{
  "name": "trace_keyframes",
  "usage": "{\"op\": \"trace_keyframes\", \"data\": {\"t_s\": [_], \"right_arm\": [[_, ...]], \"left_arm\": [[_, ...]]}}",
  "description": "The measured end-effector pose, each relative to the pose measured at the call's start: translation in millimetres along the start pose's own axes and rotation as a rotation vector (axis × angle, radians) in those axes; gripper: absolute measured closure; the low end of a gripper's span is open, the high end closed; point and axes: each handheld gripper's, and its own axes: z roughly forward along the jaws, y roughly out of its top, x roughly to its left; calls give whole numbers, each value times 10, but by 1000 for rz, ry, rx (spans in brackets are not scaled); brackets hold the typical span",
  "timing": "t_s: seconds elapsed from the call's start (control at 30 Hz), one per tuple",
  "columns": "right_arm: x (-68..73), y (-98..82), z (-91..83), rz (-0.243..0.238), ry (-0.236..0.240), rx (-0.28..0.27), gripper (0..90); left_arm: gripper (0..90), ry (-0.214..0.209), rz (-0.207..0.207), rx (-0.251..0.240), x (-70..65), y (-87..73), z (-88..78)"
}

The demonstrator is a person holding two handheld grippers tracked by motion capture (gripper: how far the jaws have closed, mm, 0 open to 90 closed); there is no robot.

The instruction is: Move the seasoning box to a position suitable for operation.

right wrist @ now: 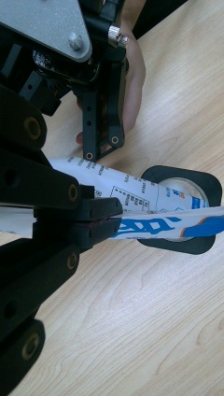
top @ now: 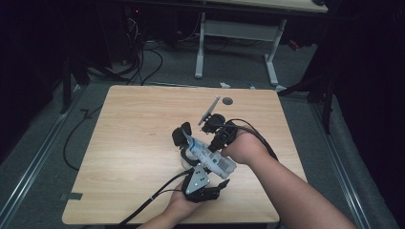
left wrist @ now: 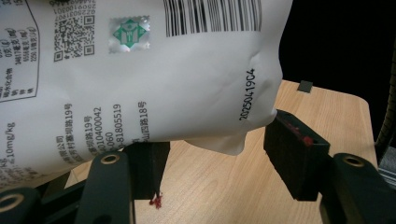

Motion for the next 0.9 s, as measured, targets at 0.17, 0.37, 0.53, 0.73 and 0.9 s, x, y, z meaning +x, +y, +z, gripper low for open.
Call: {"op": "trace_keyframes", "data": {"t_s": [0.17,0.37,0.53,0.73,0.9], "right_arm": [[-3,5,-3,-4,-2,-2,900],[-1,8,-6,2,-1,-4,900],[2,11,-3,2,-4,-3,900],[2,17,-3,-1,-4,-4,900],[4,16,-3,0,-4,-2,900]], "left_arm": [[415,0,-2,-2,-1,5,1],[415,0,-2,-2,-2,8,1],[415,1,-1,-3,-3,7,1],[416,1,-1,-3,-1,6,0],[416,1,-1,-4,-4,6,0]]}}
